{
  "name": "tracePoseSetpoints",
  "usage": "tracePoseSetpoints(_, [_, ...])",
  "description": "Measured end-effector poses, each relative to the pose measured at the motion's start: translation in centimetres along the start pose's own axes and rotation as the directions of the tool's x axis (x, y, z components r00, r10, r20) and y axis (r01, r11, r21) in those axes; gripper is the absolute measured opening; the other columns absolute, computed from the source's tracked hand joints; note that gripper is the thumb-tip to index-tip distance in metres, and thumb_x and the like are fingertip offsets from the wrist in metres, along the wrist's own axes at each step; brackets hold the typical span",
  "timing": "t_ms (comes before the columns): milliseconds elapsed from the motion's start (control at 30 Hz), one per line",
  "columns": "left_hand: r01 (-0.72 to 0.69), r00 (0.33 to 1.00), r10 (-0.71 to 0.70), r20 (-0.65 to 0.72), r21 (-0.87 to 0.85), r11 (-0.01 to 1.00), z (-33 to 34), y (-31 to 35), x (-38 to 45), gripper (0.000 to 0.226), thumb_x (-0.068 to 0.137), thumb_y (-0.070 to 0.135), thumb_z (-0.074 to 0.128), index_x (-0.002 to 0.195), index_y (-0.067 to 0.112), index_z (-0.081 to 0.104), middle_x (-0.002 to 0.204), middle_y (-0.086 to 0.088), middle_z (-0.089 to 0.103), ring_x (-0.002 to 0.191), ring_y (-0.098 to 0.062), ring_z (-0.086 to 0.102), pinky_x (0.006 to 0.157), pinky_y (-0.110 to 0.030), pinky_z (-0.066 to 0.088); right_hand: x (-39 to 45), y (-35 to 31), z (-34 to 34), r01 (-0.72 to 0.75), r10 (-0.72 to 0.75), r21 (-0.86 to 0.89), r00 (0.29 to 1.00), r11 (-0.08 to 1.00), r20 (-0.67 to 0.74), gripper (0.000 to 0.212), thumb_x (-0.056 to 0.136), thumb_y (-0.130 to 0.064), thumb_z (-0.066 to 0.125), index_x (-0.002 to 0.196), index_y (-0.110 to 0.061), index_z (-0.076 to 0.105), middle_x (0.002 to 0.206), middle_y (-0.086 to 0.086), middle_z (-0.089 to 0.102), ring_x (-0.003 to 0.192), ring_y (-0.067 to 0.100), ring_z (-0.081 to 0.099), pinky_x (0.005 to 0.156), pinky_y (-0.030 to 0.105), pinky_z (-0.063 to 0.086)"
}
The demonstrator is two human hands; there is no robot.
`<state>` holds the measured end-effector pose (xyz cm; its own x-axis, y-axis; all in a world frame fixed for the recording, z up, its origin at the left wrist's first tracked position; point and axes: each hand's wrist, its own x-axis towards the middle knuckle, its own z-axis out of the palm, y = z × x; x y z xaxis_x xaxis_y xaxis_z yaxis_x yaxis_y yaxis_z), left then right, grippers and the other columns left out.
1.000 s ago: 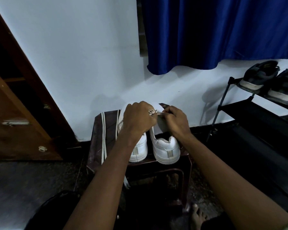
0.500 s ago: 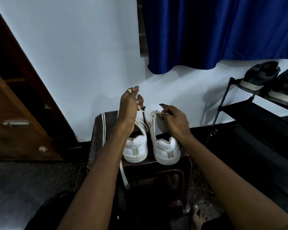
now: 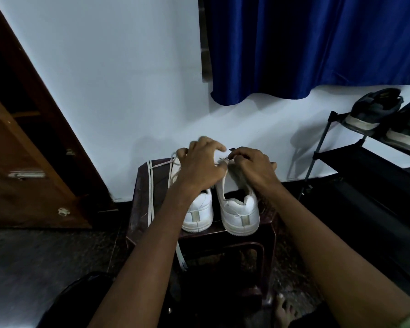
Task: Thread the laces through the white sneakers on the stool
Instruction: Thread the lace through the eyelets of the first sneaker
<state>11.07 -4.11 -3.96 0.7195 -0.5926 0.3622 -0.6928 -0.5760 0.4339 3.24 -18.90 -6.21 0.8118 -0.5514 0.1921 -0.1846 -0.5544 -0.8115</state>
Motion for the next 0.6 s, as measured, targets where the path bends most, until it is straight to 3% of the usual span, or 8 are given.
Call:
tracePoseSetpoints(100, [0.039,0.993,-0.048,0.106,0.088,0.995,0.6,0.5,-0.2,0.044,0.080,0.056,0.053,0.115,0.037,0.071,0.112,0.010,0.070,0.113,-0.013,0.065,0.104,-0.044,0.026,0.4,-0.4,0.1,0.020,-0.017,-0.033,0.995,0.999,0.103,0.034,0.077,-0.046,0.050,0.097,-0.042,0.078,0.089,-0.017,0.075,0.096,0.009,0.067,0.098,0.048,0.049])
tracePoseSetpoints(167, [0.013,0.990,-0.031,0.136,0.131,0.991,0.8,0.2,-0.2,0.047,0.078,0.058,0.058,0.118,0.036,0.069,0.111,0.009,0.068,0.111,-0.013,0.063,0.096,-0.040,0.021,0.7,-0.6,0.2,0.043,-0.031,-0.077,0.988,0.996,0.150,0.037,0.072,-0.052,0.055,0.099,-0.041,0.078,0.088,-0.017,0.073,0.094,0.009,0.067,0.094,0.044,0.051])
tracePoseSetpoints(233, [0.015,0.976,-0.040,0.213,0.115,0.993,0.6,0.1,-0.2,0.065,0.070,0.064,0.060,0.127,0.034,0.063,0.118,0.008,0.064,0.116,-0.014,0.059,0.100,-0.040,0.021,1.1,-0.7,-0.2,0.043,-0.018,-0.102,0.973,0.994,0.232,0.045,0.062,-0.055,0.061,0.102,-0.040,0.077,0.093,-0.013,0.071,0.096,0.012,0.066,0.090,0.038,0.052])
tracePoseSetpoints(333, [0.035,0.975,-0.055,0.217,0.093,0.995,0.4,0.9,-0.6,0.074,0.066,0.062,0.057,0.132,0.028,0.058,0.120,0.006,0.066,0.117,-0.014,0.059,0.109,-0.043,0.024,1.9,-0.2,-0.7,0.056,-0.024,-0.095,0.949,0.994,0.314,0.041,0.070,-0.040,0.067,0.109,-0.036,0.076,0.105,-0.005,0.072,0.099,0.011,0.066,0.086,0.030,0.051])
tracePoseSetpoints(400, [0.048,0.992,-0.057,0.108,0.077,0.996,0.4,1.5,-0.7,0.063,0.072,0.049,0.057,0.131,0.026,0.058,0.114,0.004,0.072,0.114,-0.015,0.063,0.110,-0.041,0.021,2.2,0.3,-1.0,0.027,-0.022,-0.013,0.956,1.000,0.292,0.028,0.084,-0.023,0.067,0.107,-0.034,0.078,0.101,-0.006,0.074,0.097,0.011,0.068,0.086,0.030,0.052])
tracePoseSetpoints(500, [0.105,0.994,-0.107,0.037,0.053,0.993,0.6,1.4,-0.6,0.050,0.080,0.029,0.064,0.130,0.028,0.058,0.113,0.004,0.075,0.113,-0.015,0.066,0.106,-0.034,0.017,2.4,1.0,-1.6,-0.057,0.016,0.135,0.956,0.989,0.292,0.035,0.091,0.000,0.060,0.104,-0.026,0.080,0.099,-0.001,0.076,0.093,0.014,0.068,0.078,0.028,0.054])
tracePoseSetpoints(600, [0.141,0.989,-0.143,0.043,0.047,0.989,0.9,0.8,-0.4,0.036,0.086,0.024,0.063,0.121,0.033,0.064,0.109,0.006,0.076,0.110,-0.013,0.067,0.099,-0.031,0.016,2.5,1.4,-1.9,-0.176,0.071,0.288,0.937,0.941,0.342,0.042,0.088,0.016,0.054,0.104,-0.013,0.080,0.116,0.004,0.075,0.107,0.017,0.068,0.093,0.035,0.058])
